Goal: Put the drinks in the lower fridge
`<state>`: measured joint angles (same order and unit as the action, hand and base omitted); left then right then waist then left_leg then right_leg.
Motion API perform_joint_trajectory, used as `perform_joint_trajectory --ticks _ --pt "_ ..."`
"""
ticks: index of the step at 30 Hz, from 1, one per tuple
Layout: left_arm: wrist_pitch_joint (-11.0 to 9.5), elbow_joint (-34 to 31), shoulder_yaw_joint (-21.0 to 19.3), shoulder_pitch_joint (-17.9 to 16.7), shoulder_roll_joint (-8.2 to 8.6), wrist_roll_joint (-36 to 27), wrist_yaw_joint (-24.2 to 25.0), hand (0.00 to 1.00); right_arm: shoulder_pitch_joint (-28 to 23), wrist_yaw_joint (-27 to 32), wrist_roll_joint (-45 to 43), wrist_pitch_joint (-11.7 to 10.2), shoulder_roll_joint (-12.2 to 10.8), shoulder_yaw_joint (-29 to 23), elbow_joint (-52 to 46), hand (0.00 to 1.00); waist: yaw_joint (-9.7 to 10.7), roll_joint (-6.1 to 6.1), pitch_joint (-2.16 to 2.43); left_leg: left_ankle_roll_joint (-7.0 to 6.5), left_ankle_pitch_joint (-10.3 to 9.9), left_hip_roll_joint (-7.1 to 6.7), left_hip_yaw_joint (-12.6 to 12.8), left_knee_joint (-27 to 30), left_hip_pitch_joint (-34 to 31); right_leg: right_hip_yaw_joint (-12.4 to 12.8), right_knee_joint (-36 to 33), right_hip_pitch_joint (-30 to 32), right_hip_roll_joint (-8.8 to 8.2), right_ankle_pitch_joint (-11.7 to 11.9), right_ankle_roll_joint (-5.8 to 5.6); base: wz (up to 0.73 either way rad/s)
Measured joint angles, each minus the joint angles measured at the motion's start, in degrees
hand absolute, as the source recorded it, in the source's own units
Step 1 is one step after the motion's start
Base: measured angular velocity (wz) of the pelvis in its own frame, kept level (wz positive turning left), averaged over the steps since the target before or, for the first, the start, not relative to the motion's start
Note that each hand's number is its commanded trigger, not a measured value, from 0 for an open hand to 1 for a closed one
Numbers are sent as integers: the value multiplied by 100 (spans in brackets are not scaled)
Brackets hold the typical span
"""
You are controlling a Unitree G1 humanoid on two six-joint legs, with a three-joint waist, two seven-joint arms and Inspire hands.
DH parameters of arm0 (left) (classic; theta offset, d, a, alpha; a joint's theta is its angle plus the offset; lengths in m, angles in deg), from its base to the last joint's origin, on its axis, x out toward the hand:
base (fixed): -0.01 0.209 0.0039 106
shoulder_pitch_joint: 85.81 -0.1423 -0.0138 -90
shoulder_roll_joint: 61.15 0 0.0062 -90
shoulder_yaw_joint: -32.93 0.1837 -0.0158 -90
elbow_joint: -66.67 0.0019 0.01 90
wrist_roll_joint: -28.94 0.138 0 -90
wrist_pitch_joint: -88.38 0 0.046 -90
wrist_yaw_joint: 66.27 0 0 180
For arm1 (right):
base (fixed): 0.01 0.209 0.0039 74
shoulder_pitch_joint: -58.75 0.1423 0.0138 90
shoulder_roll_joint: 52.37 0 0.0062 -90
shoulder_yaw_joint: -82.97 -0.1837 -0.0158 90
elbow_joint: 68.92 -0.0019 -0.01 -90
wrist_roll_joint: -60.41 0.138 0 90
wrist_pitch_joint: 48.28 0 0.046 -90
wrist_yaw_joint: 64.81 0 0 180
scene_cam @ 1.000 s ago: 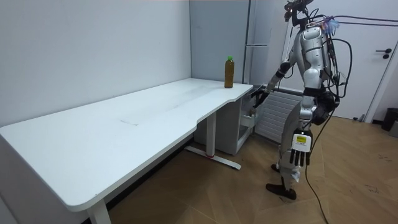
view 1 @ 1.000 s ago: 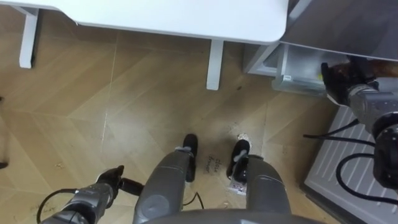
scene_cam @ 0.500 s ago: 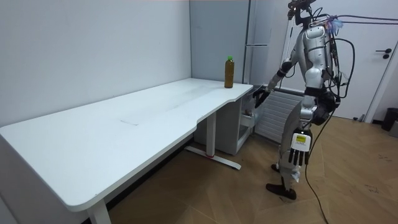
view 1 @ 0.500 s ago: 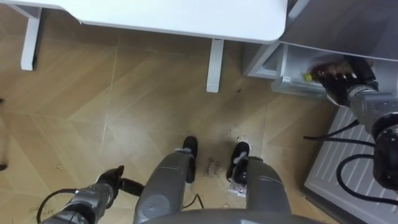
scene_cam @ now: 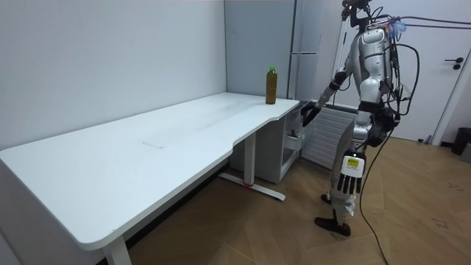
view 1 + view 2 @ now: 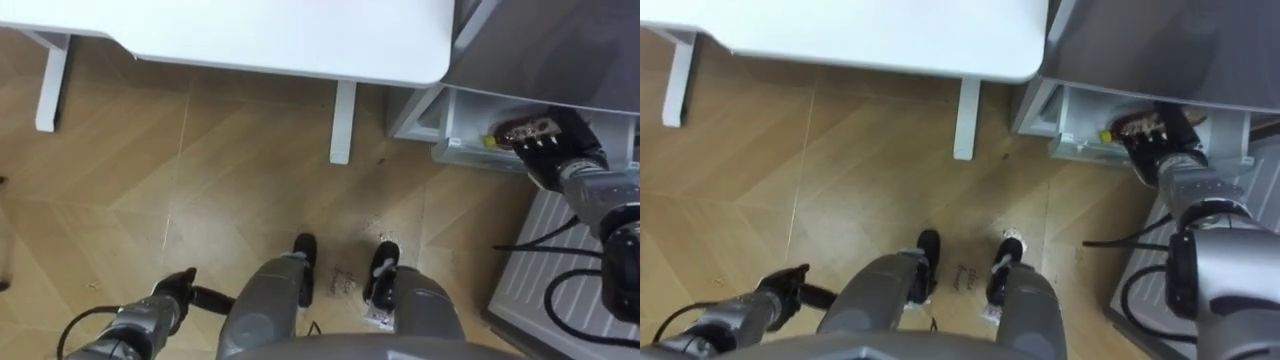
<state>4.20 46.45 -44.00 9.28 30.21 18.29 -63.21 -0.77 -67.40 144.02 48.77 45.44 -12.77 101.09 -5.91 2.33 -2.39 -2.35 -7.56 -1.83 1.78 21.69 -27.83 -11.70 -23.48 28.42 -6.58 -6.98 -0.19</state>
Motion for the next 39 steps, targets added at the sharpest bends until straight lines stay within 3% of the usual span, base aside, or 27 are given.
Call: perform_joint_trajectory --ticks 3,5,8,12,15,17,21,25,29,33,39 --pt "-28 5 -205 -52 -4 9 11 0 -296 -189 -168 0 4 -1 0 0 4 -4 23 7 -5 27 1 -158 316 -3 228 -339 56 25 -13 -4" --pt "-98 0 -409 -170 -5 6 3 0 -498 -336 -280 -8 11 0 5 0 90 -30 82 9 -8 31 -7 -273 526 -28 380 -575 75 40 -29 0" --pt "-124 -36 -442 -249 -7 19 -3 0 -866 -546 -487 -5 5 -4 1 0 143 -21 121 9 -9 21 -14 -440 824 -56 514 -860 78 37 -51 0" --pt "-192 -97 -793 -346 -4 73 21 0 -1361 -767 -626 -5 -5 -9 -37 0 156 -12 147 13 -13 36 -10 -597 1117 -45 725 -1173 124 51 -75 -1" --pt "-241 -184 -1090 -568 -8 147 -24 0 -1789 -909 -754 -6 -118 -11 -51 0 167 -8 171 36 -65 78 13 -695 1421 -39 942 -1519 192 82 -81 -8" --pt "-260 -229 -1258 -712 6 152 -50 0 -2195 -984 -752 -10 -303 -3 -281 0 204 44 220 46 -75 101 59 -830 1606 -27 1001 -1650 214 74 -75 -10" --pt "-282 -346 -1356 -918 34 288 -181 0 -2633 -1139 -979 -9 -507 -2 -269 0 271 64 226 79 -100 117 39 -1012 1998 -20 1201 -2033 267 56 -82 -3" --pt "-433 -401 -1414 -1161 88 282 -291 0 -2888 -1321 -1441 -109 -737 6 -286 0 406 65 218 104 -120 124 43 -1160 2309 -4 1332 -2351 300 21 -93 -1" --pt "-554 -413 -1522 -1137 269 284 -417 0 -3089 -1379 -2267 -222 -946 122 -221 0 424 51 207 102 -144 122 38 -1258 2556 1 1397 -2573 309 -3 -115 -1" --pt "-580 -409 -1521 -1143 319 241 -417 0 -3231 -1380 -2813 -224 -1089 215 -225 0 437 30 197 103 -165 127 37 -1301 2679 2 1484 -2727 324 -6 -118 0" --pt "-576 -343 -1871 -1187 443 242 -513 0 -3293 -1298 -4898 -221 -1139 293 -186 0 417 -2 188 97 -221 126 65 -1318 2889 55 1484 -2902 330 -46 -144 -3"
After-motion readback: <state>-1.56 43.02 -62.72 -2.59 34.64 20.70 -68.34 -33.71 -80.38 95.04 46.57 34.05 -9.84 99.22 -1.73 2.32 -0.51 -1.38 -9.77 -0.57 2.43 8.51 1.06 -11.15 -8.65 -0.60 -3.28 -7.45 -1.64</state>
